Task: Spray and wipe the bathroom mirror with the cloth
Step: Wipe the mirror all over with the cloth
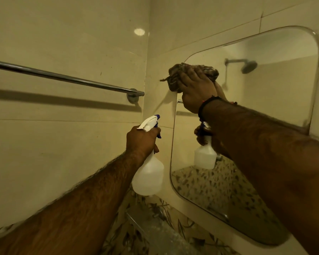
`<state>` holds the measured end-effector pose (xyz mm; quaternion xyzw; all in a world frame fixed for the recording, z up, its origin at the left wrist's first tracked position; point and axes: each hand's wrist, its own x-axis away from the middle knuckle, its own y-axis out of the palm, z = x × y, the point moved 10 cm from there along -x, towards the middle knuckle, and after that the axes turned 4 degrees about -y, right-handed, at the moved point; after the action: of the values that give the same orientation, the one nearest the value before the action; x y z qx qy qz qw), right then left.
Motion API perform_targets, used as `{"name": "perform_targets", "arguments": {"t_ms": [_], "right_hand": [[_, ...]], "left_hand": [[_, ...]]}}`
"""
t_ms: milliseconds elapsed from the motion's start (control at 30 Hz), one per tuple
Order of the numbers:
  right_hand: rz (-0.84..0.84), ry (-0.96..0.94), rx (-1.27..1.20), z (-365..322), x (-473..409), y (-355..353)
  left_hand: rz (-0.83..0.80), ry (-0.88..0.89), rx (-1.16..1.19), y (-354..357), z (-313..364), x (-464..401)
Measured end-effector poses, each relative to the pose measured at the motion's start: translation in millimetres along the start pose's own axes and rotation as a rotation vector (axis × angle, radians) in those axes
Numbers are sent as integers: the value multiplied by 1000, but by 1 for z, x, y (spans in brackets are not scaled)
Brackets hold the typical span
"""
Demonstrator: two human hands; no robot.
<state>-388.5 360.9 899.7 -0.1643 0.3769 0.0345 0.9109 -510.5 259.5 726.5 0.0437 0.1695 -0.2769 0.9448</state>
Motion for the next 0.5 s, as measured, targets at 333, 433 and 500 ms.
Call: {"name": "perform_targets", "arguments": {"t_ms": [333, 433, 500], "right_hand": [[-74, -94, -58, -68, 43, 32], [-102, -128, -85, -91, 63, 41], [-118, -149, -111, -105, 76, 47]], "left_hand": [[12, -21, -29, -2, -25, 18], [9, -29, -45, -1, -32, 26], [11, -39, -50, 0, -37, 31]]}}
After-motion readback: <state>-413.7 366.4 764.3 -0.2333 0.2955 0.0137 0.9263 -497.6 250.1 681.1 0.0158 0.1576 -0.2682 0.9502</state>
